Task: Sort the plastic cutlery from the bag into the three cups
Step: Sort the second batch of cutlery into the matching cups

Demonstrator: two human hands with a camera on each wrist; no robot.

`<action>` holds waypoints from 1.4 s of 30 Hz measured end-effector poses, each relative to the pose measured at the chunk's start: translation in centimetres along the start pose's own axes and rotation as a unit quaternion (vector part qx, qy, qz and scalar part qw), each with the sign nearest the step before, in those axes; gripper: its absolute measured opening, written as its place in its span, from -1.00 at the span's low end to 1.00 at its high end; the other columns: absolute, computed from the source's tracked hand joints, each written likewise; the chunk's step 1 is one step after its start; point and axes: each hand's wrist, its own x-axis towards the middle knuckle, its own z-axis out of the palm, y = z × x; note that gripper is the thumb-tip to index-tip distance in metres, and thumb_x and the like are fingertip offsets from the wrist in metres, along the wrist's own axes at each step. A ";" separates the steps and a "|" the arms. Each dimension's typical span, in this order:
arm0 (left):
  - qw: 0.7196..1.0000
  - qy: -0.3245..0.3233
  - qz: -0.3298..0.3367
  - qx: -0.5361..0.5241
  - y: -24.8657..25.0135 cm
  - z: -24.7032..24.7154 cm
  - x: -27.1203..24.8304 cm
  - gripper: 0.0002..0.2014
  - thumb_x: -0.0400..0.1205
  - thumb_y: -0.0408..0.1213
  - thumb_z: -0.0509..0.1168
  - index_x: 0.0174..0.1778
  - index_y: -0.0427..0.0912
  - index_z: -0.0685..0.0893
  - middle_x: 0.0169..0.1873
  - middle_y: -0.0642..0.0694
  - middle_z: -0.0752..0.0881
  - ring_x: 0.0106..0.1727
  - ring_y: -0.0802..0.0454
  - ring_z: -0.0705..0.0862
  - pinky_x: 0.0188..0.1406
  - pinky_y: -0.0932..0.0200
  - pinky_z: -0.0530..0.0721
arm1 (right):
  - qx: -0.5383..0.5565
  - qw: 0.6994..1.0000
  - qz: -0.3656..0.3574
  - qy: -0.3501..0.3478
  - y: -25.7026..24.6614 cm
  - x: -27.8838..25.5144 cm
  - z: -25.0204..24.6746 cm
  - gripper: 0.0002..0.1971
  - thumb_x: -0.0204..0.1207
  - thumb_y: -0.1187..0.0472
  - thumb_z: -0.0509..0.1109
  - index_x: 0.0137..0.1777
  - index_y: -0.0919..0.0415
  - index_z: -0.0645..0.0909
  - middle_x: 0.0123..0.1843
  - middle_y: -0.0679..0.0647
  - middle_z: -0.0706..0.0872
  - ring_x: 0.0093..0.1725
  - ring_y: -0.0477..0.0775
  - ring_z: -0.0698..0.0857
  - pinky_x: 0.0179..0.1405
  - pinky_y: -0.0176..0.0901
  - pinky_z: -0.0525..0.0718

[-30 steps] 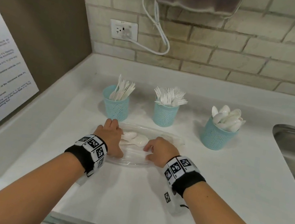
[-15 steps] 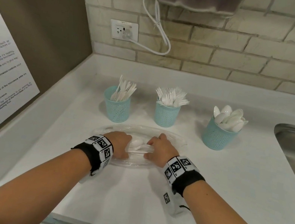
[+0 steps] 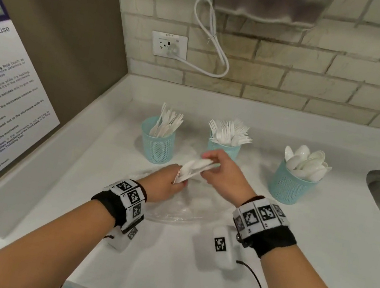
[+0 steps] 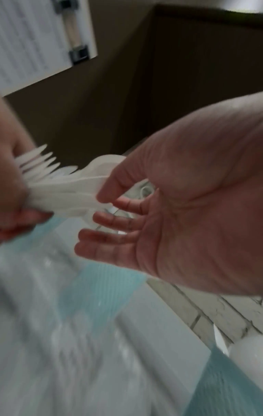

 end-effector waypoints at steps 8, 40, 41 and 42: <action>0.964 0.081 0.020 -0.253 1.3 0.5 0.9 -0.96 0.67 -0.41 0.25 0.01 -0.24 0.56 -0.20 -0.03 0.64 -0.22 0.29 0.65 -0.08 0.41 0.58 | 0.100 0.991 -0.091 -0.008 -4.2 0.6 0.7 -0.90 0.62 0.20 0.30 -0.01 -0.04 0.58 -0.12 -0.18 0.61 -0.17 -0.10 0.60 -0.13 -0.12 0.64; 0.897 0.174 -0.033 -0.404 2.9 -3.3 -0.1 -0.80 0.71 -0.08 0.17 0.11 -0.11 0.57 -0.38 -0.11 0.63 -0.58 0.05 0.40 -0.54 0.16 0.55 | 0.227 0.971 -0.019 0.075 -4.6 3.5 3.0 -0.74 0.60 0.32 0.28 0.27 0.29 0.57 -0.13 0.06 0.75 -0.17 -0.06 0.69 -0.16 -0.23 0.68; 0.901 0.181 -0.031 -0.394 2.9 -3.6 -0.1 -0.78 0.71 -0.08 0.18 0.12 -0.13 0.58 -0.37 -0.12 0.66 -0.59 0.04 0.43 -0.55 0.15 0.57 | 0.221 0.972 -0.018 0.080 -4.7 3.6 3.1 -0.77 0.59 0.32 0.30 0.20 0.33 0.61 -0.16 0.06 0.75 -0.22 -0.06 0.68 -0.19 -0.22 0.67; 0.903 0.188 -0.029 -0.385 2.9 -3.7 -0.2 -0.77 0.71 -0.09 0.19 0.14 -0.15 0.58 -0.37 -0.12 0.68 -0.59 0.03 0.46 -0.55 0.14 0.59 | 0.211 0.974 -0.018 0.084 -4.8 3.8 3.1 -0.80 0.57 0.33 0.31 0.13 0.36 0.64 -0.18 0.08 0.74 -0.26 -0.06 0.66 -0.22 -0.21 0.65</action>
